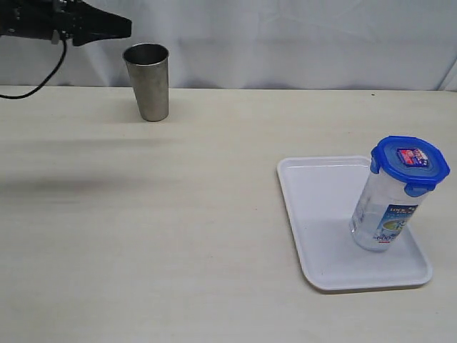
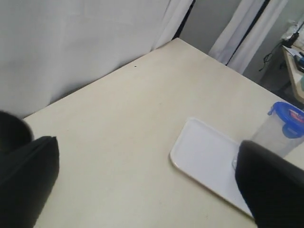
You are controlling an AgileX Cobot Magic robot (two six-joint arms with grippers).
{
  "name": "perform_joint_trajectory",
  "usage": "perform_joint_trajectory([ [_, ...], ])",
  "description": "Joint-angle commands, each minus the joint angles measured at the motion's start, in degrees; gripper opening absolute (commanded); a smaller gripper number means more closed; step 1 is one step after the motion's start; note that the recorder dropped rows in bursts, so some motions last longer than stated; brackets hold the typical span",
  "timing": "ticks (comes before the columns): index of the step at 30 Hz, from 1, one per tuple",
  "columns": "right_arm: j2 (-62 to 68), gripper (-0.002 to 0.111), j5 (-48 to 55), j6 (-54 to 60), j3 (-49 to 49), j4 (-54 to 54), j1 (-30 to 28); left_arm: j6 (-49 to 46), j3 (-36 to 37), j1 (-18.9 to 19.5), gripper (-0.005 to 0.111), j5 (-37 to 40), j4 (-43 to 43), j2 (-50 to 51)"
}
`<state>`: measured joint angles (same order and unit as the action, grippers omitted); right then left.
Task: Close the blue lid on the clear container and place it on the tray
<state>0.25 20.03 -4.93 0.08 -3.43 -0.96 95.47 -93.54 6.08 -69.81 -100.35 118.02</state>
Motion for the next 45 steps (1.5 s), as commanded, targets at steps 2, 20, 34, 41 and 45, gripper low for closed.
perform_joint_trajectory([
  [2,-0.3,0.005,-0.3,0.1,-0.1,0.0,-0.2,-0.9,5.0,3.4,0.093,-0.1,0.4,-6.3],
  [20,-0.3,0.005,-0.3,0.1,-0.1,0.0,-0.2,-6.2,28.9,8.0,0.093,17.2,0.4,-43.9],
  [34,-0.3,0.005,-0.3,0.1,-0.1,0.0,-0.2,-6.5,50.0,8.0,0.093,31.1,0.4,-77.8],
  [41,-0.3,0.005,-0.3,0.1,-0.1,0.0,-0.2,1.0,58.4,8.0,0.093,29.3,0.4,-88.4],
  [45,-0.3,0.005,-0.3,0.1,-0.1,0.0,-0.2,6.8,62.5,8.0,0.093,28.5,0.4,-91.2],
])
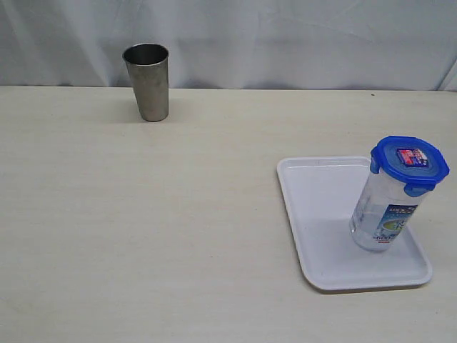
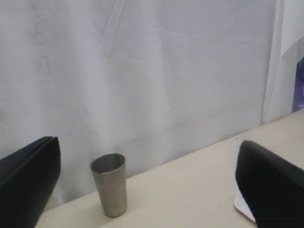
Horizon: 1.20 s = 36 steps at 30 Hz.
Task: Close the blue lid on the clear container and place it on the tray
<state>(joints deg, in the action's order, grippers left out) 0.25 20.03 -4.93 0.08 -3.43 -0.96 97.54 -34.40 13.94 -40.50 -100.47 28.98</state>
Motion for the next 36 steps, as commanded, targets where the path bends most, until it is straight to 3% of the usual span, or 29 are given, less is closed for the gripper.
perform_joint_trajectory([
  [1,-0.3,0.005,-0.3,0.1,-0.1,0.0,-0.2,4.7,4.0,0.1,0.093,-0.9,1.3,-2.3],
  [36,-0.3,0.005,-0.3,0.1,-0.1,0.0,-0.2,4.7,5.9,0.0,0.093,-3.2,0.5,-2.5],
])
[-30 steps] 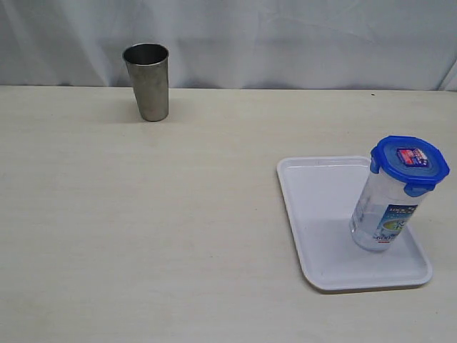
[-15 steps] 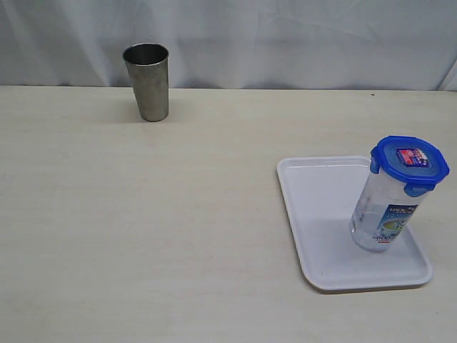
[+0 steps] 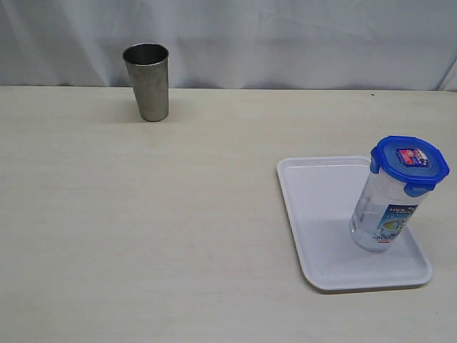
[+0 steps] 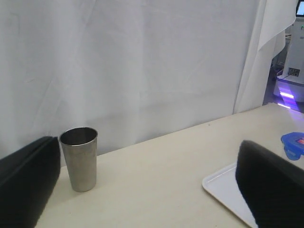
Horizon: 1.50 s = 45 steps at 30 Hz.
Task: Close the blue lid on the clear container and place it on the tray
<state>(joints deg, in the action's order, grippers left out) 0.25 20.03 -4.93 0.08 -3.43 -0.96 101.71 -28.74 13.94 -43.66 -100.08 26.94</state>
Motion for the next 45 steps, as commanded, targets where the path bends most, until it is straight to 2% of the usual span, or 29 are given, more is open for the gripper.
perform_joint_trajectory([
  [1,-0.3,0.005,-0.3,0.1,-0.1,0.0,-0.2,0.5,0.2,0.0,0.093,0.0,0.1,-0.4],
  [2,-0.3,0.005,-0.3,0.1,-0.1,0.0,-0.2,0.5,0.2,0.0,0.093,0.0,0.9,-0.4],
  [4,-0.3,0.005,-0.3,0.1,-0.1,0.0,-0.2,0.5,0.2,0.0,0.093,0.0,12.7,-0.4],
  [8,-0.3,0.005,-0.3,0.1,-0.1,0.0,-0.2,0.5,0.2,0.0,0.093,-1.2,55.9,-0.4],
  [13,-0.3,0.005,-0.3,0.1,-0.1,0.0,-0.2,0.5,0.2,0.0,0.093,-1.2,87.2,-0.4],
  [16,-0.3,0.005,-0.3,0.1,-0.1,0.0,-0.2,0.5,0.2,0.0,0.093,-0.6,98.7,-0.4],
  [19,-0.3,0.005,-0.3,0.1,-0.1,0.0,-0.2,0.5,0.2,0.0,0.093,1.8,102.3,-0.4],
  [26,-0.3,0.005,-0.3,0.1,-0.1,0.0,-0.2,0.5,1.0,-0.2,0.093,7.2,99.7,-3.0],
  [36,-0.3,0.005,-0.3,0.1,-0.1,0.0,-0.2,0.4,8.8,-8.5,0.093,9.1,100.1,-16.8],
  [45,-0.3,0.005,-0.3,0.1,-0.1,0.0,-0.2,0.3,9.9,-13.4,0.093,12.1,100.5,-24.9],
])
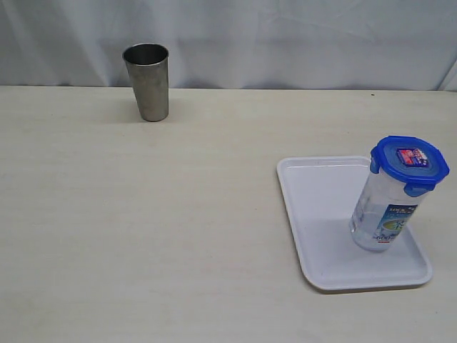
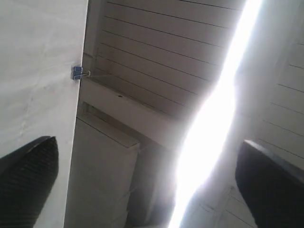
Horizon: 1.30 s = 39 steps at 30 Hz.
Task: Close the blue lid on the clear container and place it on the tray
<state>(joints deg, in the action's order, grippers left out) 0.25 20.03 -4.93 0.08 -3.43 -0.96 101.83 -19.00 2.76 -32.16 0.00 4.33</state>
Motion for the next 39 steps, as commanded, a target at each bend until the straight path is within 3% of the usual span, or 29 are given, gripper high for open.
perform_joint_trajectory([
  [1,-0.3,0.005,-0.3,0.1,-0.1,0.0,-0.2,0.2,0.2,-2.9,0.093,0.6,0.9,-3.0],
  [7,-0.3,0.005,-0.3,0.1,-0.1,0.0,-0.2,0.2,0.2,-7.8,0.093,-0.4,1.3,-4.3],
  [20,-0.3,0.005,-0.3,0.1,-0.1,0.0,-0.2,0.2,4.2,-7.5,0.093,-0.7,0.9,-4.3],
  [39,-0.3,0.005,-0.3,0.1,-0.1,0.0,-0.2,0.2,19.0,-7.5,0.093,-0.6,0.7,-4.3],
])
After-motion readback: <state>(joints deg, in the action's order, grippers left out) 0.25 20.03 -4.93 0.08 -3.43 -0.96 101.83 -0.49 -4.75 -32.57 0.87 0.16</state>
